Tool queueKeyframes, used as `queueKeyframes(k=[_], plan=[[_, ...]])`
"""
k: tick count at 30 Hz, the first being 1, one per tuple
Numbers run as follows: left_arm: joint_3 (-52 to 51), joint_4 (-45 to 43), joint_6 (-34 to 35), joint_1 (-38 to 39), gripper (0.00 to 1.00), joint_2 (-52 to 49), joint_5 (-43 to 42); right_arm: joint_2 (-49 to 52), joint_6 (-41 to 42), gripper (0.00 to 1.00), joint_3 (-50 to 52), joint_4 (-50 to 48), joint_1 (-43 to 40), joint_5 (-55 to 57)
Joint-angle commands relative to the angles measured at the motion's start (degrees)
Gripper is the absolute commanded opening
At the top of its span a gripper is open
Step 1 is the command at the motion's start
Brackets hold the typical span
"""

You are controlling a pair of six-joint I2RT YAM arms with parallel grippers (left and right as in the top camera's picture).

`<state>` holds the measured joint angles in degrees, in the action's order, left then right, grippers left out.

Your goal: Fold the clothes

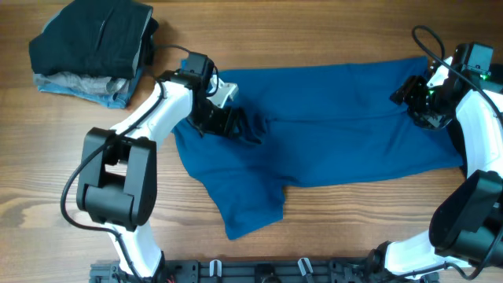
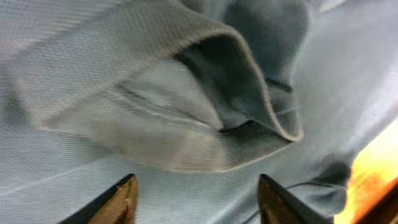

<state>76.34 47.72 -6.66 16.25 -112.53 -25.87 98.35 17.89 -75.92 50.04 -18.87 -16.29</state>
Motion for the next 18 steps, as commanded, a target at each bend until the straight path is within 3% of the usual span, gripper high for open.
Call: queueKeyframes(k=[1, 3, 7, 14, 18], plan=[[-0.5, 0.3, -0.1, 1.5, 0.54, -0.7, -8.4, -0.4, 0.1, 0.65, 0.1, -0.2, -0.2, -0.7], [-0.5, 0.3, -0.5, 2.8, 0.5, -0.7, -11.2, -0.4, 0.1, 0.65, 0.1, -0.1, -0.2, -0.7], [-0.5, 0.3, -0.7, 5.4, 0.54, -0.6, -10.4, -0.4, 0.1, 0.65, 0.1, -0.1, -0.2, -0.7], [-0.5, -0.2, -2.1, 12.7, 0.59, -0.7, 3.8, -0.4, 0.1, 0.65, 0.1, -0.1, -0.2, -0.7], [-0.6, -2.6, -1.9, 15.2, 0.57, -0.7, 7.8, -0.4, 0.1, 0.65, 0.1, 0.0, -0.2, -0.7]])
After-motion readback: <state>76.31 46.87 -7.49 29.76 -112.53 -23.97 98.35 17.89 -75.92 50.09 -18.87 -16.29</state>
